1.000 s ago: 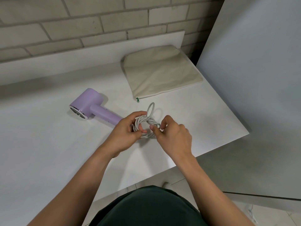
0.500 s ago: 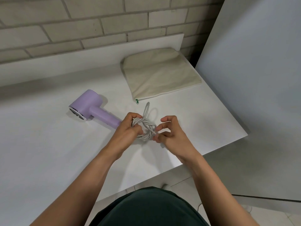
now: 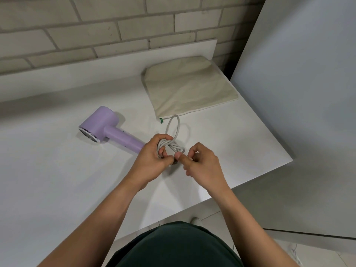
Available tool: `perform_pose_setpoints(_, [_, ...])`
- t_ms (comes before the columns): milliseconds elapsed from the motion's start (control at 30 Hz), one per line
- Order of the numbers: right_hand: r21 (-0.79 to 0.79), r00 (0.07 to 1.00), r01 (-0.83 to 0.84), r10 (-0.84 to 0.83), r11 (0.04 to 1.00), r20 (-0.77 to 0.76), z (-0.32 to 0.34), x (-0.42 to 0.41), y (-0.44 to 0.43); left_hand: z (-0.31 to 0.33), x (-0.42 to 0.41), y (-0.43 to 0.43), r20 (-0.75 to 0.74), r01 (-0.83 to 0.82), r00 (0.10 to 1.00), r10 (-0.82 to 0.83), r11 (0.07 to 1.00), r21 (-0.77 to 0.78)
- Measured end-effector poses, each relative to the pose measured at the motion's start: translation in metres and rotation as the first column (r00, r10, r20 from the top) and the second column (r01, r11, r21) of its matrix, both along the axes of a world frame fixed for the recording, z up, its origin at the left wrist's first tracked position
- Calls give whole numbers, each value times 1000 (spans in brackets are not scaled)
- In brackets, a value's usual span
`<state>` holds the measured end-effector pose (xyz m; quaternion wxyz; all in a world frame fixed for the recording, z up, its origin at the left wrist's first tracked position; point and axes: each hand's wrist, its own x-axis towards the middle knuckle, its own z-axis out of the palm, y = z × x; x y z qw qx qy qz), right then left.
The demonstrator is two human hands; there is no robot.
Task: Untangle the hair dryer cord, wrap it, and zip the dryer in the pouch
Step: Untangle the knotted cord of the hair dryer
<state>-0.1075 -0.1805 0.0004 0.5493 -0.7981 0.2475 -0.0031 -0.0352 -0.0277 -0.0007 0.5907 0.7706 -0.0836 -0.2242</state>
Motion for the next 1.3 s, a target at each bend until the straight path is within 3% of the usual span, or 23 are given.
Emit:
perform_pose_setpoints(100, [239,998,-50,38,970,55,7,1,-5,0,2,1,-29,0,1000,-1,998,-61])
perform_pose_setpoints(167, [247,993,-86,63,965,101,9,1,-5,-1,4,2,-41,17,999,-21,996,-93])
perform_pose_setpoints(300, [-117,986,-27,45,993,161,4,1,1,0,6,5,-63,43,997,-52,989,-138])
perform_pose_setpoints(433, [-441,938,10,145,897,316,-14,3,13,3,6,3,-90,60,993,-82,973,-224])
perform_pose_setpoints(500, [-547,934,46,159,836,321,-17,4,17,3,6,1,-70,52,995,-71,968,-244])
perform_pose_setpoints(600, [-592,939,47,166,804,300,-18,5,14,4,5,-1,-44,44,997,-56,973,-228])
perform_pose_setpoints(667, [-576,910,-17,252,817,330,-17,8,8,2,7,0,-55,31,998,-43,978,-207])
perform_pose_setpoints(767, [-647,862,-64,369,760,348,-12,17,-2,-1,13,4,-79,32,996,-48,981,-193])
perform_pose_setpoints(900, [-736,877,-192,451,649,168,-16,24,-13,2,18,4,-70,116,989,-130,977,-177])
perform_pose_setpoints(1133, [-724,887,4,332,690,322,-19,38,-15,10,29,-1,-87,161,978,-188,954,-251])
perform_pose_setpoints(1200, [-648,916,-76,309,758,255,-10,38,-17,9,31,0,-112,160,974,-199,945,-287])
perform_pose_setpoints(1300, [-341,917,-335,388,879,99,1,36,-26,5,31,4,-112,163,972,-205,939,-302])
